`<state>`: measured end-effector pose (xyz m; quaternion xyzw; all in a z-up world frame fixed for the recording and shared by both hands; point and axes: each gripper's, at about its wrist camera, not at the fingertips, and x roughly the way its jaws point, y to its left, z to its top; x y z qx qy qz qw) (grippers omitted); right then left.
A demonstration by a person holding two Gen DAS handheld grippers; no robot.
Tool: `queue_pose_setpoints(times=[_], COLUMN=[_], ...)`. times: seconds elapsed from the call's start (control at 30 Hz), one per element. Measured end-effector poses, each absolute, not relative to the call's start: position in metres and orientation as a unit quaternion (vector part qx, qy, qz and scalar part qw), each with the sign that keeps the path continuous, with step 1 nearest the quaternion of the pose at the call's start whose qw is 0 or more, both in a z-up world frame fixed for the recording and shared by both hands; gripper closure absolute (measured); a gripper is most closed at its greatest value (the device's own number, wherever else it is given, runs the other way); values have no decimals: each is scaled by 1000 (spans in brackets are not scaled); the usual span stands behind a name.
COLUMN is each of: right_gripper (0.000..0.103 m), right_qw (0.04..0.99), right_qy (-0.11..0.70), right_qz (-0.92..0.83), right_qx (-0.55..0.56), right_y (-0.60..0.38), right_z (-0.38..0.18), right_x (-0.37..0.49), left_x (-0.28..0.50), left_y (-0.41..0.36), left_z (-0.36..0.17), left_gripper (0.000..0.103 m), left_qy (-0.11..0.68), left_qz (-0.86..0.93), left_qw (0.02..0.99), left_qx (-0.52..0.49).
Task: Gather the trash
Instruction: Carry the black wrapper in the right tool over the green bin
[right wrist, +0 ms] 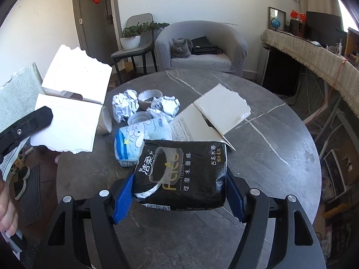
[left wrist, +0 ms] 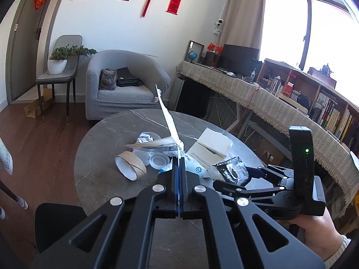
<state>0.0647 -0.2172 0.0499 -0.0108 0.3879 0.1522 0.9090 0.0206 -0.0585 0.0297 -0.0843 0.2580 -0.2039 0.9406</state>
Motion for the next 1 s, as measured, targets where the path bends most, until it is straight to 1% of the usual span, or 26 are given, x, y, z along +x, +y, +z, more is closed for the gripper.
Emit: queue_pose_setpoints(times=[0.3,0.47,1.0], right_gripper=[31,31,31], right_qw=[911,909,892], right_qy=[368,359,358], right_qz=[188,211,276], right_qx=[-1,1,-24], right_y=[-187,-161,-68], right_z=[65,70,65], right_x=[67,72,77], left_x=[15,15,7], left_y=[-24,8,95], left_z=[31,27,7], left_gripper=[102,102,102], left_qy=[260,267,296], left_qz=[-155,-128,-44], left_qw=[950,951,951], left_qx=[-70,-84,-75])
